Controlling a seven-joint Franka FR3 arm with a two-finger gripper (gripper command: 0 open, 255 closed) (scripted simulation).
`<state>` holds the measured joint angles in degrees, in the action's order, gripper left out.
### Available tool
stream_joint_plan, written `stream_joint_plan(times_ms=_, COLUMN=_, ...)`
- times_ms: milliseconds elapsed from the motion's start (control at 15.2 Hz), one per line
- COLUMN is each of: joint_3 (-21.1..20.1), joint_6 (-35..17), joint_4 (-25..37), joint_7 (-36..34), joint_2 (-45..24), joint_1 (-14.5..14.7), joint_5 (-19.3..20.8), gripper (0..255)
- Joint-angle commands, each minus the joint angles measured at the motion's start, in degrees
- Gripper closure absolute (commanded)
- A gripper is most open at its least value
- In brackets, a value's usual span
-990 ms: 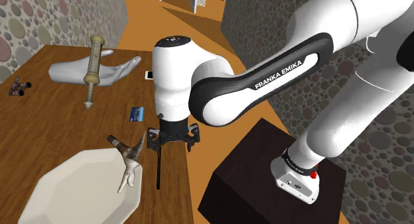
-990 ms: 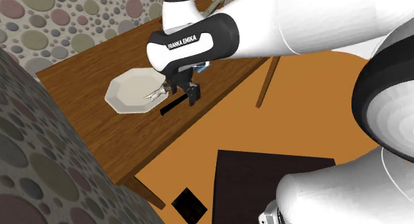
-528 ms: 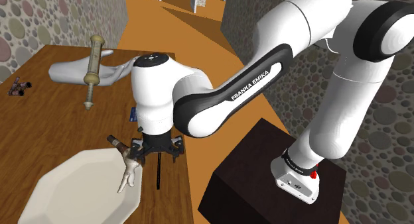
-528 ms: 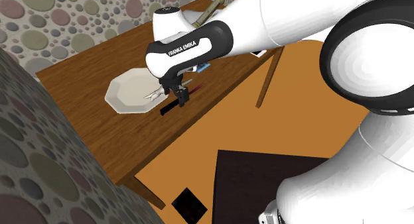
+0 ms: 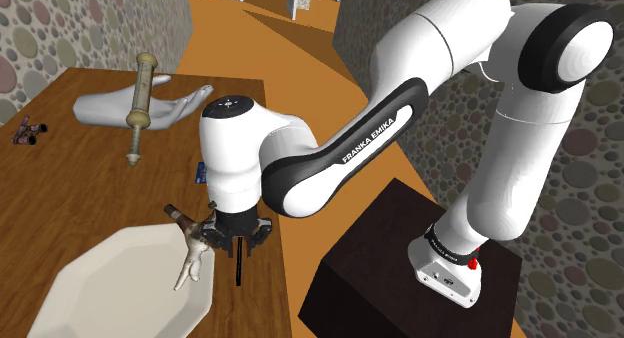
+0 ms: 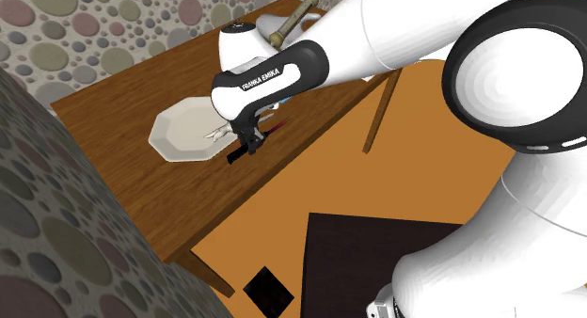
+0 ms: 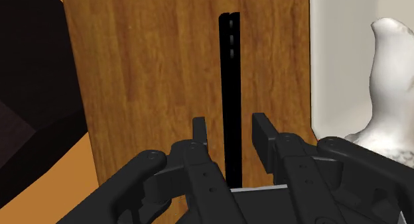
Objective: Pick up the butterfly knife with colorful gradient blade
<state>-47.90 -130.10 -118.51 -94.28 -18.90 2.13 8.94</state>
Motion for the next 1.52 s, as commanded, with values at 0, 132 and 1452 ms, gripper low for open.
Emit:
stream_joint_plan(times_ms=0, joint_3=0.0, joint_6=0.0, joint_4=0.0, joint_7=0.0, joint_2=0.0, joint_1=0.0, joint_5=0.0, gripper=255)
stream_joint_plan(times_ms=132, joint_3=0.0, joint_6=0.0, joint_4=0.0, joint_7=0.0, joint_2=0.0, joint_1=0.0, joint_5=0.0, gripper=255)
stream_joint_plan(times_ms=1452, joint_3=-3.4, joint_6=9.9, joint_4=4.6, joint_7=3.8, joint_2=7.6, joint_1=-3.3, joint_5=-6.9, gripper=255)
